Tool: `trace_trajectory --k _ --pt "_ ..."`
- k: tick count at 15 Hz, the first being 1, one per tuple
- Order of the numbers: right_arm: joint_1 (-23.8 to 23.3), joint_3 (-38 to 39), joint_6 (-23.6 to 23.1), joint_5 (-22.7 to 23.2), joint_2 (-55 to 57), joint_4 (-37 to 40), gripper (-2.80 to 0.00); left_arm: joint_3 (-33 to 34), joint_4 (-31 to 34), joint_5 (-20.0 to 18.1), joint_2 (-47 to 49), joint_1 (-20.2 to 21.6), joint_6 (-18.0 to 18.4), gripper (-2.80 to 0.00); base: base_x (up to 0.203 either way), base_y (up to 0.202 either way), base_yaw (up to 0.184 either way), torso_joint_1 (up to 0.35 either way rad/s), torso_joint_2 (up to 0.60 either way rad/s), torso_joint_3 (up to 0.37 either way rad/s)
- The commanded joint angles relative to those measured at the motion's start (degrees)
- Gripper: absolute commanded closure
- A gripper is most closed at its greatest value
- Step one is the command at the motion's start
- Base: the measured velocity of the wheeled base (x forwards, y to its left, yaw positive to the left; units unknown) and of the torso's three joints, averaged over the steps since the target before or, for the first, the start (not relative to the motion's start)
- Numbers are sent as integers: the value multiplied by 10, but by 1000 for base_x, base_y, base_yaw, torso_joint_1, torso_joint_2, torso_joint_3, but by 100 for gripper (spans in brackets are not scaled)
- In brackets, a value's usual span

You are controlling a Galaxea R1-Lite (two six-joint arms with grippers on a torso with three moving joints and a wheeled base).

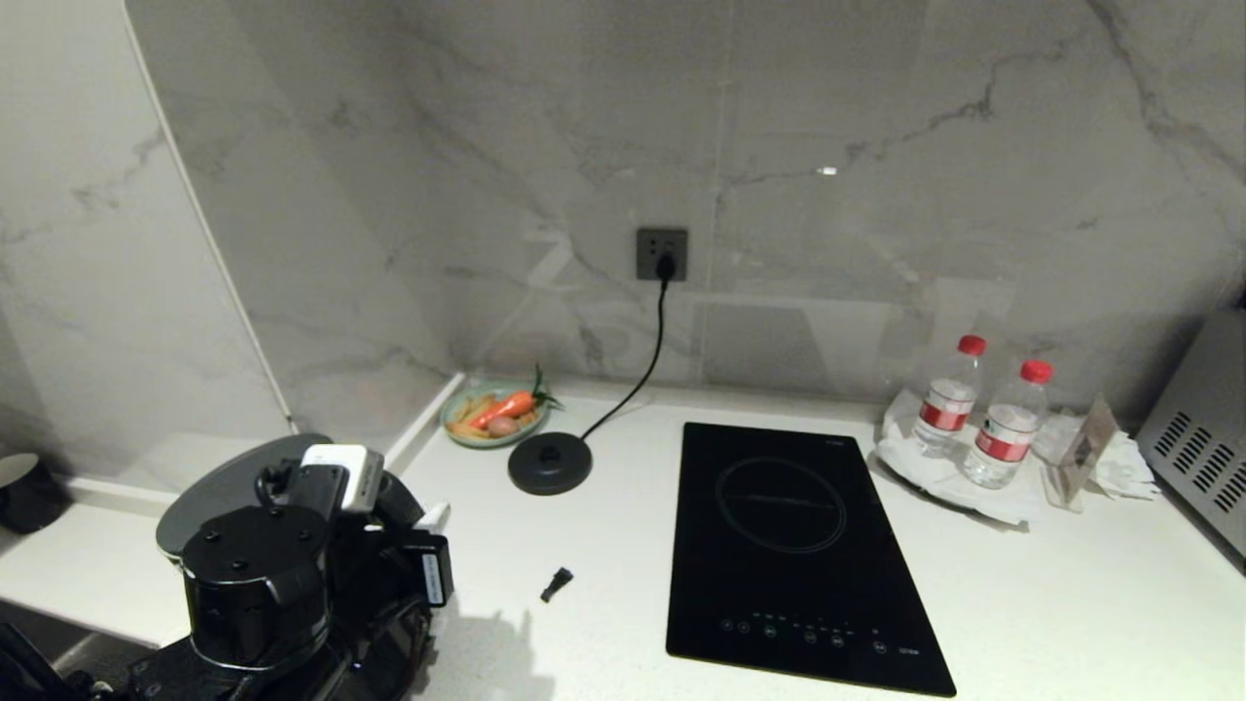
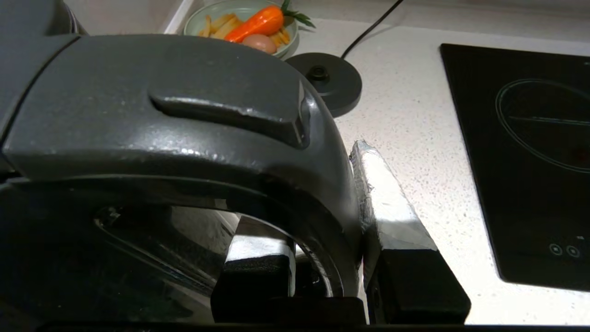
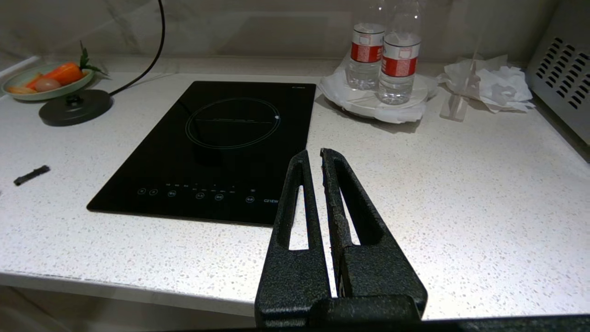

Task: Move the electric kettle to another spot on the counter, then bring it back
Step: Place it on the power base

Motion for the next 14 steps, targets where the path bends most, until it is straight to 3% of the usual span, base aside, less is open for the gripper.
trace_trajectory --k 1,14 --pt "0 0 0 -1 1 0 0 1 -4 1 2 0 -1 0 0 0 0 0 0 0" --pt "0 0 0 0 1 0 0 1 -5 4 -5 -5 0 0 0 0 0 0 0 0"
